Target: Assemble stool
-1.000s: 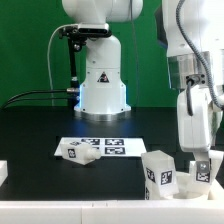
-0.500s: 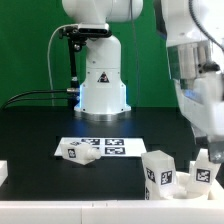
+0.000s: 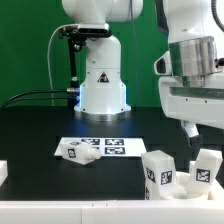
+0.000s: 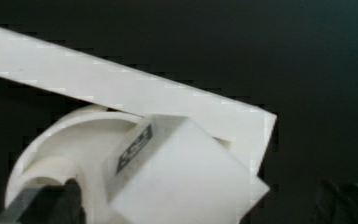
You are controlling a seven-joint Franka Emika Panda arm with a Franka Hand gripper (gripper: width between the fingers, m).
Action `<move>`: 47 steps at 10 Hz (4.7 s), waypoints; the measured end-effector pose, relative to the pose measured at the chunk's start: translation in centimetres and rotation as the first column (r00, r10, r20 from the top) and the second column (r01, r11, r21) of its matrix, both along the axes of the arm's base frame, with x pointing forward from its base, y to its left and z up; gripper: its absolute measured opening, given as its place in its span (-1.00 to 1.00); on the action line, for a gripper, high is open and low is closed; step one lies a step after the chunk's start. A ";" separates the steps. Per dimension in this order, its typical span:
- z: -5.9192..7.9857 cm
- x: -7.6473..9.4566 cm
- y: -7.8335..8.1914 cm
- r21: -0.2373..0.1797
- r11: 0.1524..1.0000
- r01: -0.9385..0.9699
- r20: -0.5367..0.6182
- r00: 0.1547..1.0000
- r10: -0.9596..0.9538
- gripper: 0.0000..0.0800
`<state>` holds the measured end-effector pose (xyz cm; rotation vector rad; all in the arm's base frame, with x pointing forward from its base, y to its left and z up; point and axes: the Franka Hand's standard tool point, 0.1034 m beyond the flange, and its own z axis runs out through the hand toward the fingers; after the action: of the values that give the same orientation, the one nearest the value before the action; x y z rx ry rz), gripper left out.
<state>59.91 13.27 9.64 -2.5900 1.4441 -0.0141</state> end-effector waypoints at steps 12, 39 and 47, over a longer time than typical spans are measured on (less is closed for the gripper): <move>1.1 1.5 0.1 -0.257 0.124 -0.958 -0.047 0.140 0.989 0.62; -2.3 1.1 -4.2 -0.165 0.640 -0.750 -0.138 0.660 0.738 -0.16; -2.5 1.2 -7.6 -0.273 0.958 0.085 -0.063 0.992 -0.106 -0.15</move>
Offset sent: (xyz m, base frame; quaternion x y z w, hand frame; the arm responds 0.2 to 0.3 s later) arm -0.0113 -0.0075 0.0013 0.0093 0.0829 -0.0331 0.9960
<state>61.13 5.67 7.13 -2.7568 1.7022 -0.1350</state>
